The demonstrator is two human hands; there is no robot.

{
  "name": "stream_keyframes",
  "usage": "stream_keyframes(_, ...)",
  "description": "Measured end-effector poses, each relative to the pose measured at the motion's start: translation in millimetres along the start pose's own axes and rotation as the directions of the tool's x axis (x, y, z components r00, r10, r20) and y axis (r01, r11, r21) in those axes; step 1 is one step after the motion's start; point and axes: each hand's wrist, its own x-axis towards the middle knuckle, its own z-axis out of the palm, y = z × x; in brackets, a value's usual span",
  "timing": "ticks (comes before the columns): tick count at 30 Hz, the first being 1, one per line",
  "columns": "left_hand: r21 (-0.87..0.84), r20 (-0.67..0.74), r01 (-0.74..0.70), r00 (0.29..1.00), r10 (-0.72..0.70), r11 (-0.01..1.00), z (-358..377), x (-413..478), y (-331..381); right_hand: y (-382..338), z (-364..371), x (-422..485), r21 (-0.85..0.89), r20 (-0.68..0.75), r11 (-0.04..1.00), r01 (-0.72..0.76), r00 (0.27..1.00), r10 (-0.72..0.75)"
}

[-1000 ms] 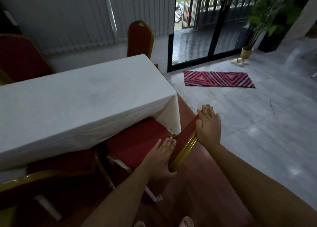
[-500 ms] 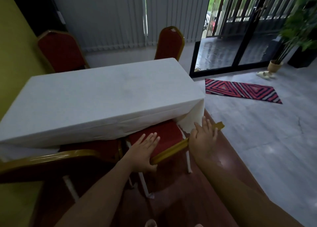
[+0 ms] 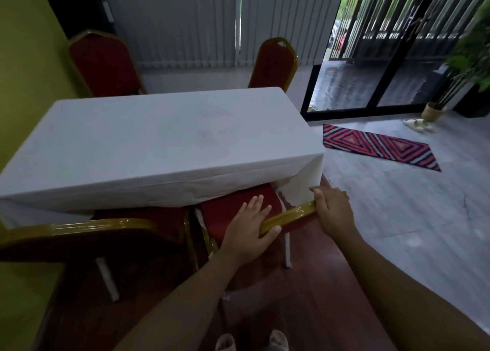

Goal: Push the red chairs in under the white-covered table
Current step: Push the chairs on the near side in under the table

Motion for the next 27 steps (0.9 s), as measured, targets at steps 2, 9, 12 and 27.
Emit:
stream_keyframes(2,-0.014,-0.018,-0.015,1.0,0.015,1.0,2,8,13,2,1,1,-0.002,-0.022,1.0,-0.026,0.999,0.026)
stream_keyframes(9,0.05,-0.073,-0.067,0.995,0.07,0.997,3,1,-5,-15,2,-18,-0.036,-0.048,0.999,-0.024,0.999,0.023)
stream_keyframes(12,0.093,-0.055,-0.078,0.995,0.083,0.993,-5,-3,-20,-30,11,-28,-0.028,-0.12,1.0,-0.015,0.993,0.011)
stream_keyframes(27,0.13,-0.048,0.232,0.972,-0.228,0.964,-40,11,-82,-67,63,8,0.029,-0.027,0.999,0.013,1.0,-0.012)
